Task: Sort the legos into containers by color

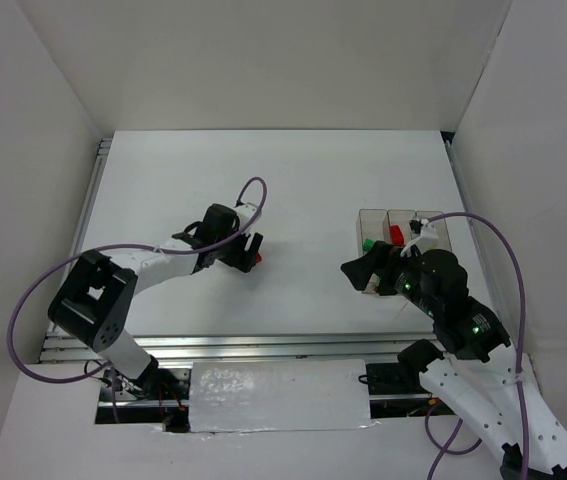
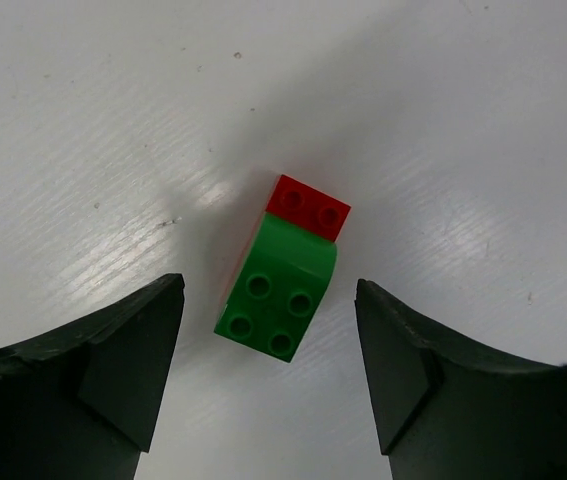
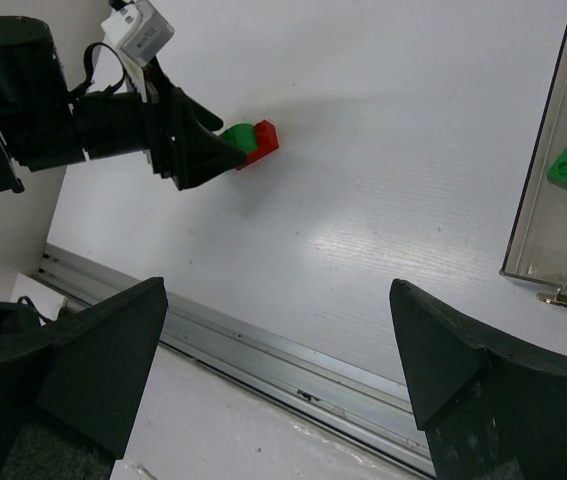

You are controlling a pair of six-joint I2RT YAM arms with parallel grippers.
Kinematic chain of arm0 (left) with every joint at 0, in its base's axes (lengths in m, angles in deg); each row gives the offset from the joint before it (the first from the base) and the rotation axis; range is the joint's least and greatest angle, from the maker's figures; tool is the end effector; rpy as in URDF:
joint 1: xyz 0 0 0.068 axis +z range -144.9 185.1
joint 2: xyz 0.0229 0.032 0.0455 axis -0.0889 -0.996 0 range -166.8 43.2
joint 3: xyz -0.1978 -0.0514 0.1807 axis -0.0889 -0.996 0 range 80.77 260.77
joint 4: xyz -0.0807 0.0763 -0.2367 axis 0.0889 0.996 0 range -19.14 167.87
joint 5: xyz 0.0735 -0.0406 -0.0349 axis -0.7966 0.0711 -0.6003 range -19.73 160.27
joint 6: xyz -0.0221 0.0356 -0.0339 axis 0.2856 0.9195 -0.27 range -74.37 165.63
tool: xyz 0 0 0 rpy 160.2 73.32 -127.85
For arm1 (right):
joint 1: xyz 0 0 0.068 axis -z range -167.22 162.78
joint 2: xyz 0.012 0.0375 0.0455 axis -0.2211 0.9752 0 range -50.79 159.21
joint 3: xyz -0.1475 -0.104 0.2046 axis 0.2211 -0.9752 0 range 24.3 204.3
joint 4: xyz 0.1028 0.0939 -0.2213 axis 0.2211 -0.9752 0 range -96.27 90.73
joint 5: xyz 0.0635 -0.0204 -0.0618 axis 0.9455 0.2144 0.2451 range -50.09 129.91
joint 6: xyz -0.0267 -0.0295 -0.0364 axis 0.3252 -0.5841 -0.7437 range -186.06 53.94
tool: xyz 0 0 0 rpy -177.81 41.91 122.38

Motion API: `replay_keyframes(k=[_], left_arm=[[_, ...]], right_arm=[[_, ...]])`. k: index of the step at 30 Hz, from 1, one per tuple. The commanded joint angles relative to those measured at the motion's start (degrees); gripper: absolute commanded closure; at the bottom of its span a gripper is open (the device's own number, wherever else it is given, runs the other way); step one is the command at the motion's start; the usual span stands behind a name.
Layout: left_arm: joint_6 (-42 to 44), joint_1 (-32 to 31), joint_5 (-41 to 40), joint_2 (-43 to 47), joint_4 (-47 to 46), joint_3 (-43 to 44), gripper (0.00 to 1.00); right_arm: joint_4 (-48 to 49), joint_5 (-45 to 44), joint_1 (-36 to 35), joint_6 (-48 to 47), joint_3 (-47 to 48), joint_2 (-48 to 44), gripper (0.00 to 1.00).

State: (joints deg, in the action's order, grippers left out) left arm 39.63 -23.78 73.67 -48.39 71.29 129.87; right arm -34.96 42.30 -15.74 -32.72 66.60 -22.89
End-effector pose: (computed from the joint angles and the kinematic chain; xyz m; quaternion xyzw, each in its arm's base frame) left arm 0.2868 -0.1605 0.1815 0.1933 0.8958 -0.1456 0.3727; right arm 0.0970 0.0544 0.3164 0.0230 0.8251 0.3047 0.4752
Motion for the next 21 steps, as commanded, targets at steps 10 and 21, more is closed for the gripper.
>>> replay_keyframes(k=[10, 21], left_arm=[[1.17, -0.03, 2.67, 0.90, -0.70, 1.78, 0.27], [0.64, 0.05, 0.91, -0.60, 2.21, 3.28, 0.26]], right_arm=[[2.81, 1.04, -0.40, -0.82, 0.23, 1.11, 0.00], [3.43, 1.47, -0.32, -0.91, 0.15, 1.81, 0.00]])
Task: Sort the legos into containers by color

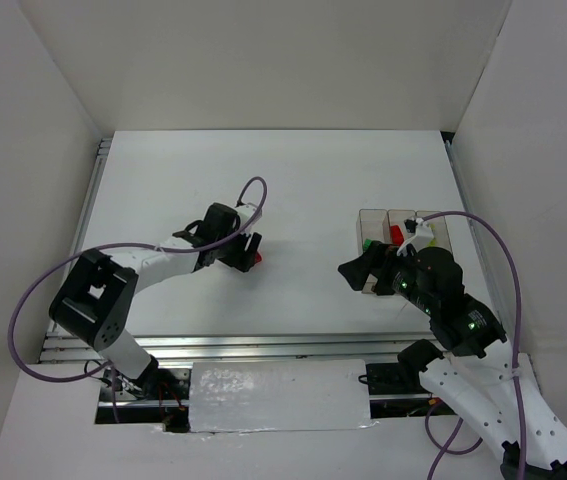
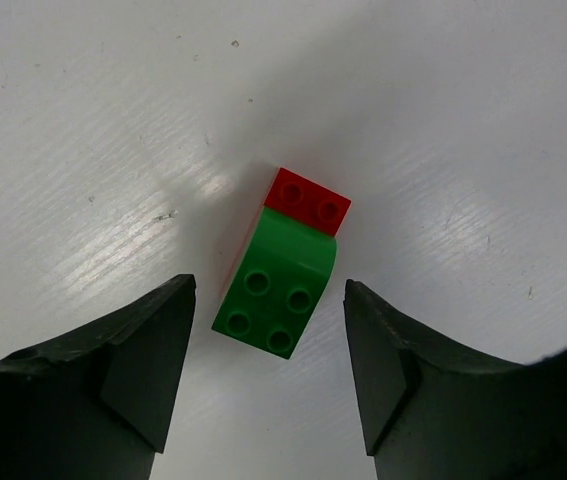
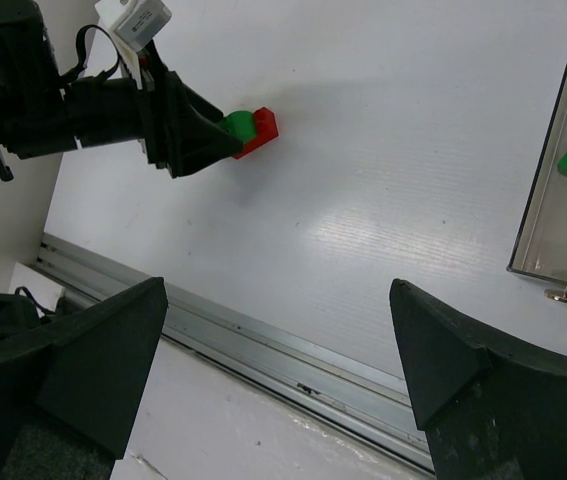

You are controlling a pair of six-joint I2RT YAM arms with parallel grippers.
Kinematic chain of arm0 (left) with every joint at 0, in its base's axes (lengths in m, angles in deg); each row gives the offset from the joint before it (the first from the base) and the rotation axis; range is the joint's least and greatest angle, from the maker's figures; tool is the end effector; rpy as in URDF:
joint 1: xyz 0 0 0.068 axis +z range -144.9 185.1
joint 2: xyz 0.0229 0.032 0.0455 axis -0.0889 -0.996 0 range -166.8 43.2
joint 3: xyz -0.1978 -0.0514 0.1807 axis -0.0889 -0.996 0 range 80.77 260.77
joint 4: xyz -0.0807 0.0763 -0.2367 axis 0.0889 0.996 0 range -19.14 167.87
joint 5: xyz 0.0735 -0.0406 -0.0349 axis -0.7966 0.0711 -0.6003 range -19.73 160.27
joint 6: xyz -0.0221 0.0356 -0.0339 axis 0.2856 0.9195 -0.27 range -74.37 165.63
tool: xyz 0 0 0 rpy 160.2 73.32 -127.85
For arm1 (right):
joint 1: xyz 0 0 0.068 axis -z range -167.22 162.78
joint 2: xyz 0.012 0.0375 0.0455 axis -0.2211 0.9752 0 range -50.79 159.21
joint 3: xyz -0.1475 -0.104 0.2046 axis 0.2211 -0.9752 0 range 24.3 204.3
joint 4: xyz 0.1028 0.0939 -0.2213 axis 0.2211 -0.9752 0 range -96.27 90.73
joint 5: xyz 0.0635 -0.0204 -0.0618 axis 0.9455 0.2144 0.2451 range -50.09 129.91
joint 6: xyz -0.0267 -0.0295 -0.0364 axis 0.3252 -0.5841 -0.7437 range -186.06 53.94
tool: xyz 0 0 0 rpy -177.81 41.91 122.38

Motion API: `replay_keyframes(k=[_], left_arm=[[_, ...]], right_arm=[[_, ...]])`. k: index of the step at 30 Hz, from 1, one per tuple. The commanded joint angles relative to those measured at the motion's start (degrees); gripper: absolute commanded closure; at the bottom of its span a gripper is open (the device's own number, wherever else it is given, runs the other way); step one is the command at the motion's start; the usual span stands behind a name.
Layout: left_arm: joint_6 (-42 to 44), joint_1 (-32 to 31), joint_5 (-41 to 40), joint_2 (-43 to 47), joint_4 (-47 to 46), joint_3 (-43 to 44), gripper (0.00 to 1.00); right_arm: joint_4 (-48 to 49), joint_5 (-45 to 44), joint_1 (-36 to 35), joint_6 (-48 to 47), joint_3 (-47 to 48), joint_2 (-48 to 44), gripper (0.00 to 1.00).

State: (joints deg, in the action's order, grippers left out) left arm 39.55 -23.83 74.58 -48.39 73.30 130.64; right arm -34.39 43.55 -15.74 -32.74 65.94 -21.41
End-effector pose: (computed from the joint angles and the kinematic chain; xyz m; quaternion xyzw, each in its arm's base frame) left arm 0.2863 -0.1613 0.1828 0.1966 0.8993 -0.1501 0.3607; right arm 0.1022 0.0581 0.3112 0.0174 0.8328 0.3067 0.4606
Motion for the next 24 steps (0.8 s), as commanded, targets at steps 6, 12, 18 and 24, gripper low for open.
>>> replay_keyframes(k=[6, 12, 18, 24], left_arm=[[0.55, 0.10, 0.69, -0.08, -1.38, 1.29, 0.41], [0.55, 0.01, 1.57, -0.25, -0.86, 1.72, 0.77], [-2.08, 0.01, 7.27, 2.64, 1.60, 3.92, 1.00], [-15.08, -0.60, 18.87, 12.56, -1.91, 2.87, 1.00]], right_arm=[[2.68, -0.21, -0.40, -0.89, 0.63, 0.14, 0.00], [3.03, -0.39, -0.31, -0.71, 0.19, 0.14, 0.00], [6.54, -0.12, -0.23, 0.25, -2.27, 0.93, 0.00], [16.73, 9.07, -0.05, 0.61, -6.22, 2.25, 0.00]])
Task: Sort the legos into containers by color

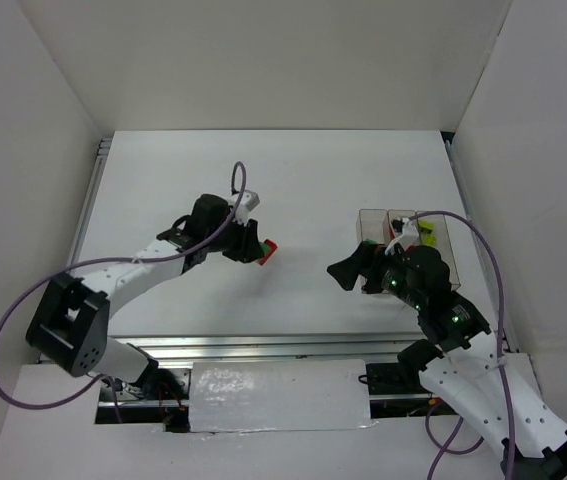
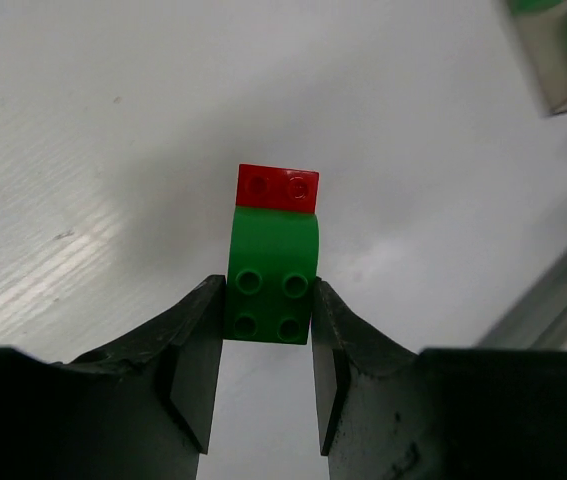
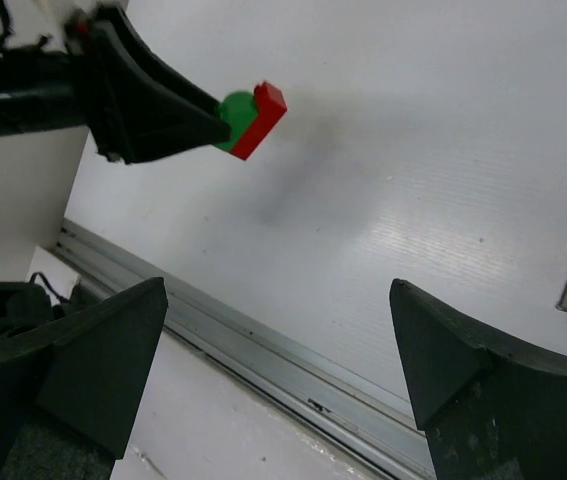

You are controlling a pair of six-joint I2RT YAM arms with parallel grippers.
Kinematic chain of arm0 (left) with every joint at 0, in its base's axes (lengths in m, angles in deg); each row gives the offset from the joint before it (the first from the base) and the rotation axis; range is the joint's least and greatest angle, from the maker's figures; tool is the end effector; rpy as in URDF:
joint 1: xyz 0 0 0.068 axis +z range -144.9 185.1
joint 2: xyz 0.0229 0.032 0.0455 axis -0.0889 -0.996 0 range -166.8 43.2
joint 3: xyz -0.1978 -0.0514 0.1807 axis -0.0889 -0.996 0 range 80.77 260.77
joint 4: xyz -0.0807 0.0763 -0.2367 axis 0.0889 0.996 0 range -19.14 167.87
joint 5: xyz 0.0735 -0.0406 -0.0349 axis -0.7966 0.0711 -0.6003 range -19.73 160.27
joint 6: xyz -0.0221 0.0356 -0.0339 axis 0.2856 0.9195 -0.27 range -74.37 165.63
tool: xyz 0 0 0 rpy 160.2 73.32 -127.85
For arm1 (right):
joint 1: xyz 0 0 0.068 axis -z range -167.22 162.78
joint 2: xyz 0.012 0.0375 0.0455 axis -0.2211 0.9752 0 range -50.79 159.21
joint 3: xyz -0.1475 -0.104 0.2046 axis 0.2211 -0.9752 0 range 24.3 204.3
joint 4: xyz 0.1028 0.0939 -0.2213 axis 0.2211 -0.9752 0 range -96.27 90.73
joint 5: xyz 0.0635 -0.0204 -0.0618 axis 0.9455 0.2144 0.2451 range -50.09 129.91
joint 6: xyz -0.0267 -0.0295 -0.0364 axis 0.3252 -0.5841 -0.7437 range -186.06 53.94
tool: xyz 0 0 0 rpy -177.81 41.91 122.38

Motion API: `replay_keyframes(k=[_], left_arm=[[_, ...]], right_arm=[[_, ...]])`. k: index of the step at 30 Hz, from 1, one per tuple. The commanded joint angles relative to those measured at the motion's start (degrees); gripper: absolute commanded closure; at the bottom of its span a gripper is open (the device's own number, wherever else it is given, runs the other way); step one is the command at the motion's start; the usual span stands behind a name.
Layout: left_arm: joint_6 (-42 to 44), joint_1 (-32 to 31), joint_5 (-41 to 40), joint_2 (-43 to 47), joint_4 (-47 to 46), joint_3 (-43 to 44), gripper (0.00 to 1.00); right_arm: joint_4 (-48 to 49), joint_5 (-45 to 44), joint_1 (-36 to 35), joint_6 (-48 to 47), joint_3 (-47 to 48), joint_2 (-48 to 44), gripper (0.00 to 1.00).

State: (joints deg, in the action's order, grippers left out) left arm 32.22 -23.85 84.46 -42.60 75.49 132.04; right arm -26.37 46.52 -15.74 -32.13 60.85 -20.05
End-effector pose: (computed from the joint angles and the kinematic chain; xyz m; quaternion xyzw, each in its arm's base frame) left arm 0.2763 -0.1628 0.2188 0.1737 0.8809 -0.2580 0.3569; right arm 0.1146 0.0669 0.2933 0.0064 0.8248 0.3327 0.4572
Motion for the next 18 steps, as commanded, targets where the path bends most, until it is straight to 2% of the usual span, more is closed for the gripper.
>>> replay_keyframes(k=[1, 5, 8, 9, 14, 18], left_arm=[[-10.21, -0.76, 10.83, 8.35, -6.27, 0.34, 1.00], [-20.76, -1.11, 21.11, 14.33, -10.40, -1.07, 1.00], [-27.79, -1.72, 30.43, 18.10, -16.21, -4.41, 1.00], [-29.12, -2.42, 31.58, 19.25, -19.70, -5.55, 1.00], [-31.94, -4.97, 35.71, 25.58, -22.89, -8.55, 1.00], [-34.58, -5.94, 37.22, 27.96, -27.91, -10.66, 1.00]], right_arm=[[10.46, 7.87, 0.03, -0.79, -1.57, 0.81, 0.00], [20.99, 14.37, 0.47, -4.13, -4.29, -1.03, 0.00], [27.70, 23.69, 0.74, -4.67, -5.09, -1.48, 0.00], [29.19, 24.23, 0.83, -3.88, -5.00, -0.95, 0.00], [38.59, 32.99, 0.83, -1.42, -5.71, 1.07, 0.00], [38.61, 34.44, 0.65, -0.62, -4.04, 5.03, 0.02]])
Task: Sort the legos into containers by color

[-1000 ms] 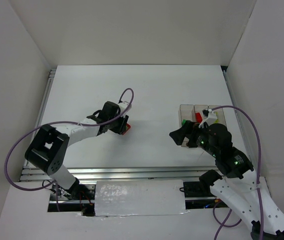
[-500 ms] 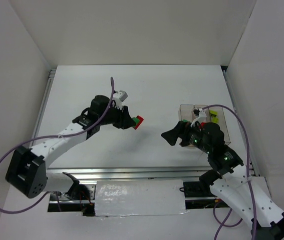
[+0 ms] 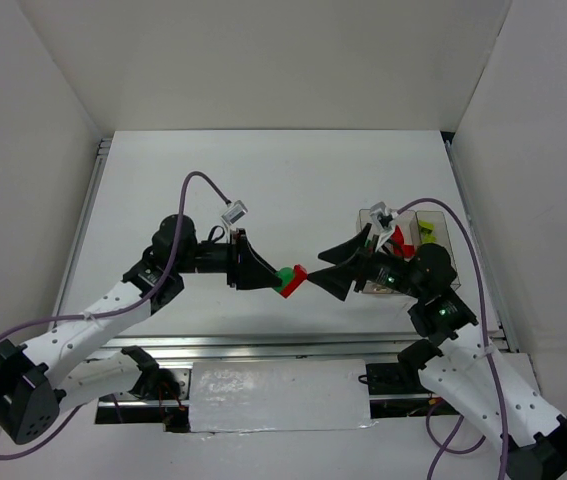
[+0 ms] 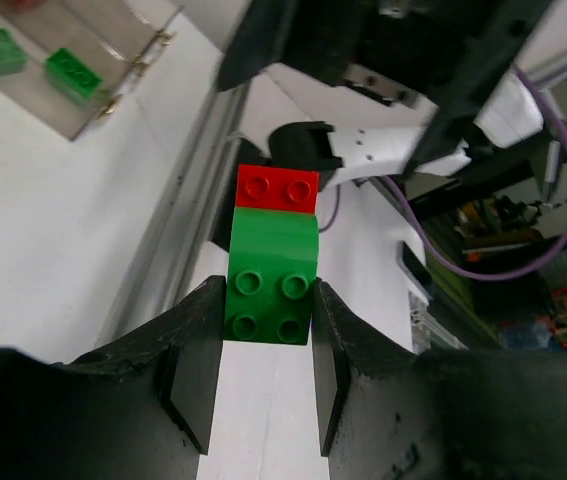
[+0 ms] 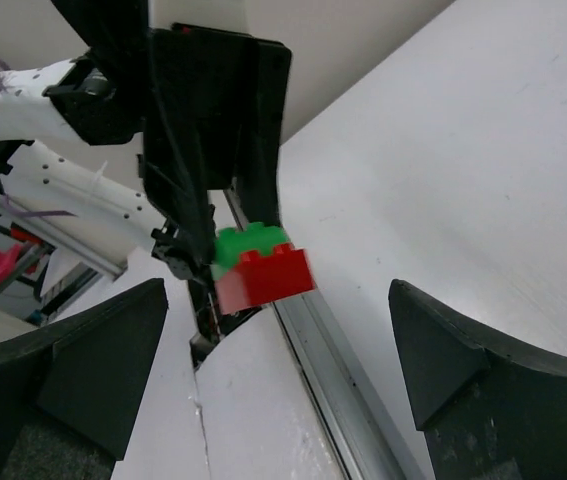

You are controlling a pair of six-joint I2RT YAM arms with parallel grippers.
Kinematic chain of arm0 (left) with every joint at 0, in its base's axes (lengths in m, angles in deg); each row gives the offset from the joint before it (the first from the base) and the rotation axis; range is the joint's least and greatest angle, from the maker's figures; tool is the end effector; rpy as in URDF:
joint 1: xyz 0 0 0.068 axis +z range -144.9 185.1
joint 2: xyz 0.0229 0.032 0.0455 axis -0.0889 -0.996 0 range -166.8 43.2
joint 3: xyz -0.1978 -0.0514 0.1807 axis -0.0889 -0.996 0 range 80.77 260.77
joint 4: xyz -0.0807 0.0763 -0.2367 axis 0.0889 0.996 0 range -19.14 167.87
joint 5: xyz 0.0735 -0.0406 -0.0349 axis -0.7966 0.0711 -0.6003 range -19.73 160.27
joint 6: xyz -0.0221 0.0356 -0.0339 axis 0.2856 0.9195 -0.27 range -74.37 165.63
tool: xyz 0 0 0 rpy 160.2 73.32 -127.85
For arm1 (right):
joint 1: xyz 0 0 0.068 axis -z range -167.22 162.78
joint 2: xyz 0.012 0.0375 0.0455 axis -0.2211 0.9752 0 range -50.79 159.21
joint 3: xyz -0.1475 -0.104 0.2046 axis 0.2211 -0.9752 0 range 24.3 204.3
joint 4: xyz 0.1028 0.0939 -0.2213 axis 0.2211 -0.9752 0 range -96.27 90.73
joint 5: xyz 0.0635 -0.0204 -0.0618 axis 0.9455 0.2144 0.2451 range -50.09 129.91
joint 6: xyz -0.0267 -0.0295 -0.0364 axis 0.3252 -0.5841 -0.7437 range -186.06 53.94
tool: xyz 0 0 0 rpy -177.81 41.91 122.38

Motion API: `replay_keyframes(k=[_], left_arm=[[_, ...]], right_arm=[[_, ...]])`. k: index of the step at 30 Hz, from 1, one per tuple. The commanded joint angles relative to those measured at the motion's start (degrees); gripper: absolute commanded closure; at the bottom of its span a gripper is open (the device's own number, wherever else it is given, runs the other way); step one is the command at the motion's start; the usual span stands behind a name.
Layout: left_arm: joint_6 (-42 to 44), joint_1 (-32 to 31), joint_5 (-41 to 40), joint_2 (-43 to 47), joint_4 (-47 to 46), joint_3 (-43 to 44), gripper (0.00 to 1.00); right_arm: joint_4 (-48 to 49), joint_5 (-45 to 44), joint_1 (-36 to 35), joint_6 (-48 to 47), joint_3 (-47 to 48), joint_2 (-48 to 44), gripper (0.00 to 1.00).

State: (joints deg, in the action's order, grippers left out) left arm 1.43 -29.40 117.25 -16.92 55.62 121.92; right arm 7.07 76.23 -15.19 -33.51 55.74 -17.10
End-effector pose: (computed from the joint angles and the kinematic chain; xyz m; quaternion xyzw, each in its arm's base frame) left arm 0.1812 -0.1560 0.3131 0.2150 0.6899 -0.6225 0.3004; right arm 0.1225 0.0889 0.3177 -0.2020 0.6561 0.5339 0.4937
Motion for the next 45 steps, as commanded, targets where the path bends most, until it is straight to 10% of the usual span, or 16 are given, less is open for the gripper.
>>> replay_keyframes(k=[1, 30, 35, 39, 45], left_arm=[[-3.87, -0.57, 4.35, 2.72, -8.39, -0.63, 1.00], [-5.89, -2.94, 4.26, 0.53, -13.50, -0.54, 1.00], [-5.19, -2.94, 3.91, 0.97, -12.62, -0.01, 1.00], [-5.01, -2.94, 3.99, 0.97, -12.18, 0.25, 1.00], [-1.77, -2.59, 1.02, 1.84, -6.24, 0.77, 1.00]], right_arm=[[5.16, 4.38, 0.10, 0.93, 0.90, 2.25, 0.02], [26.26, 14.05, -4.38, 11.04, -3.14, 10.69, 0.23], [27.39, 14.05, -5.87, 10.86, -3.23, 12.18, 0.36], [29.15, 14.22, -6.40, 11.30, -3.84, 12.54, 0.76], [24.26, 14.14, -6.23, 5.54, -3.58, 10.53, 1.00]])
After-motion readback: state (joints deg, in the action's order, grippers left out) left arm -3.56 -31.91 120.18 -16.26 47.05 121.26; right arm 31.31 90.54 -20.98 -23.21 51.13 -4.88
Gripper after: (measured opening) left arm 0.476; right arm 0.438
